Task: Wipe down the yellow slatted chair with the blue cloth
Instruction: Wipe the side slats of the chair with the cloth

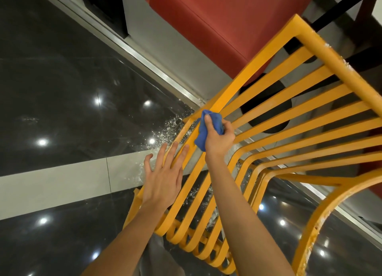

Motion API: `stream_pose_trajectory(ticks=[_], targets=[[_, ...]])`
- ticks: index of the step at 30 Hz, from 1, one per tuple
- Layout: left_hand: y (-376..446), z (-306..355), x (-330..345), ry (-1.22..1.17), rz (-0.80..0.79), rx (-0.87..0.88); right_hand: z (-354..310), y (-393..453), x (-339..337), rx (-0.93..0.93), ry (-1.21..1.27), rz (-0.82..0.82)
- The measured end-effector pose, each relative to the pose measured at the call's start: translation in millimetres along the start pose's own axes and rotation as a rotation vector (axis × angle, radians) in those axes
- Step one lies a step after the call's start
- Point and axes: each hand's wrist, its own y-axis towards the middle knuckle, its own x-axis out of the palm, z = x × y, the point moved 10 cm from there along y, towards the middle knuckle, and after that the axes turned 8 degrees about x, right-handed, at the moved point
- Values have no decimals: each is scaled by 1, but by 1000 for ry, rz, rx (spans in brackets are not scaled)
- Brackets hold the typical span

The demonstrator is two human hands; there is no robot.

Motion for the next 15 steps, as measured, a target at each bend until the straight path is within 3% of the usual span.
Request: stream_pose_trajectory(ticks=[3, 9, 12, 15], targets=[[-1, 0, 0, -16, -4, 0, 26, -16, -5, 96, 16, -108], [1, 0, 2, -1, -15, 6, -15, 7, -3, -1, 113, 50], [0, 0, 1, -7, -19, -2, -6, -4, 0, 1, -50, -117], [0, 0, 1, -2, -21, -3, 13, -2, -23, 155, -212, -232]])
